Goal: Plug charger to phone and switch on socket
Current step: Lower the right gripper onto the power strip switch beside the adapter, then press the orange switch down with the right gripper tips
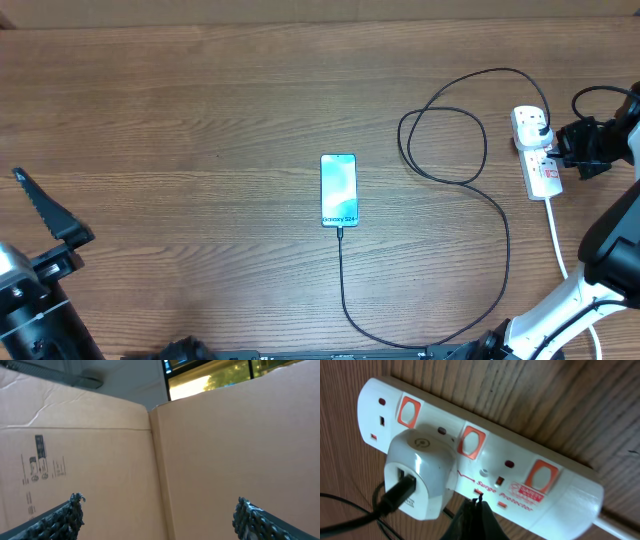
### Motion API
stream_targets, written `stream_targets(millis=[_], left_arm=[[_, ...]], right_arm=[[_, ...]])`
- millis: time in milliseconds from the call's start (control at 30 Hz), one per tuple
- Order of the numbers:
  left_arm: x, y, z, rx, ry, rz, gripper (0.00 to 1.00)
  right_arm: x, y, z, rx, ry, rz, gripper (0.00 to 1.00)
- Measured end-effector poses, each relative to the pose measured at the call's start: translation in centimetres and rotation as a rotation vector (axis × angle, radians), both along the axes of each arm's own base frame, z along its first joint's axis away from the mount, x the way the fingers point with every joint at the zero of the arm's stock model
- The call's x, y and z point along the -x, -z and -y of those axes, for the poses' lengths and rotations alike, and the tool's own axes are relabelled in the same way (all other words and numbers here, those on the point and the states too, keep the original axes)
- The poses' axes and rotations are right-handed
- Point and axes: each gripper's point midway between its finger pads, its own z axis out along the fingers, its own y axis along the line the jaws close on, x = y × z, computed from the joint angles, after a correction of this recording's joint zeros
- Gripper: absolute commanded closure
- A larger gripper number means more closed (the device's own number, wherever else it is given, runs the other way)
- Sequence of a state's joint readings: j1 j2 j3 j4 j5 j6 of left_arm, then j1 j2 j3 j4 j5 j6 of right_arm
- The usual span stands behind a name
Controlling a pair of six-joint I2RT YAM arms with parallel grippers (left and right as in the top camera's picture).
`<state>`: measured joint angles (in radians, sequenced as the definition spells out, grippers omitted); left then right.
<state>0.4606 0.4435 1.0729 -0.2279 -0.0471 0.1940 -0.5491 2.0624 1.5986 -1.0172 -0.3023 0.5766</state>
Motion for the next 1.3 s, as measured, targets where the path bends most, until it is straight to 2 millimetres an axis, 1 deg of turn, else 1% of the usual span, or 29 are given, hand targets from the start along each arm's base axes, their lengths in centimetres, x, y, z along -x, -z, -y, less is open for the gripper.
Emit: stream_targets(millis=[167, 333, 500, 633, 767, 1100, 1300], left_arm=[[-0.3, 0.0, 0.6, -0.018, 0.036, -0.009, 0.01], [-0.6, 0.0, 1.2, 0.005, 0.091, 0.002, 0.00], [-0.6, 0.0, 1.4, 0.024, 0.113, 0.011, 0.00], [-0.7, 0.0, 1.5, 0.040, 0.128, 0.019, 0.00], [-0.7, 0.0, 1.5, 0.049, 0.132, 0.022, 0.00], [-0.7, 0.0, 1.5, 0.094, 0.154, 0.045, 0.00], [-0.7, 0.0, 1.5, 0.188, 0.199, 0.092, 0.00]], right_arm=[[-0.9, 0.2, 0.4, 0.003, 0.020, 0.028, 0.96], [-1.6, 0.0, 0.8, 0.014, 0.033, 0.059, 0.96], [-2.0, 0.2, 1.0, 0.018, 0.042, 0.070, 0.96], [-2.0, 1.2, 1.2, 0.013, 0.048, 0.047, 0.96], [-2.1, 2.9, 1.0, 0.000, 0.045, 0.025, 0.96], [-2.3, 2.9, 1.1, 0.027, 0.037, 0.018, 0.96], [-2.4, 2.9, 1.0, 0.026, 0.019, 0.023, 0.96]])
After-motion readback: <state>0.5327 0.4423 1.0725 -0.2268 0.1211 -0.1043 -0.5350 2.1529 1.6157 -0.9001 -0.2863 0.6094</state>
